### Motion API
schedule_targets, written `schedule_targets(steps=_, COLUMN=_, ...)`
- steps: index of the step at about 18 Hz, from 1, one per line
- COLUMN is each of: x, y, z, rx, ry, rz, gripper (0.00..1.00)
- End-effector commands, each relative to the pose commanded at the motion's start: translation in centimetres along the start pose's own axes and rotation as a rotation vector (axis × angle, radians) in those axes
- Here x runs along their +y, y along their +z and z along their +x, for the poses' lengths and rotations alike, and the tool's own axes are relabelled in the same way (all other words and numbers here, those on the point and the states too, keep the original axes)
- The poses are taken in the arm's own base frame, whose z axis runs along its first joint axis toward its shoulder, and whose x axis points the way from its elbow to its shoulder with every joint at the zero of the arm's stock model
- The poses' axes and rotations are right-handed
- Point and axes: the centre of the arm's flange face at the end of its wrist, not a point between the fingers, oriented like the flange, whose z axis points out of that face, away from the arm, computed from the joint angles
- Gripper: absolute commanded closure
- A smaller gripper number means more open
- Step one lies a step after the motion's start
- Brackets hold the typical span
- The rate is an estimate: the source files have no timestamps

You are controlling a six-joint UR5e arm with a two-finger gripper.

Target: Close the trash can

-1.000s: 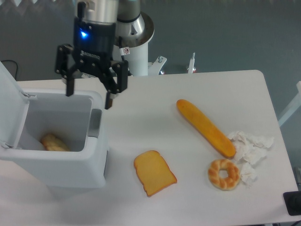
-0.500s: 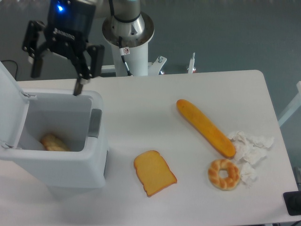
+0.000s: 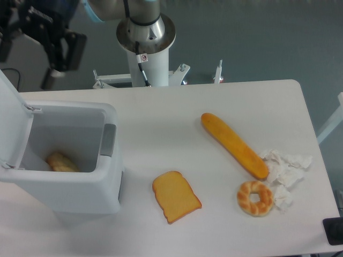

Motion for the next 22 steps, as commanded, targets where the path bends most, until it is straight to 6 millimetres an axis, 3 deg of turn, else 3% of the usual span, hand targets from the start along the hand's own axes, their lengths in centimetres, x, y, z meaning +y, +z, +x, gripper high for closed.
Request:
schedule_targets(steps=8, x=-0.4, y=2.1, z=5.1, rx=0.096, ry=-0.018, rz=-0.014, gripper=0.00)
schedule_targets(steps=12, x=-0.5, y=2.1, z=5.8, rx=0.158, ry=-0.019, rz=0.005, gripper=0.00)
schedule_targets(steps=22, x=1.1, y=4.8, z=7.9, rx=0.244, ry=-0.026, rz=-0.032, gripper=0.00)
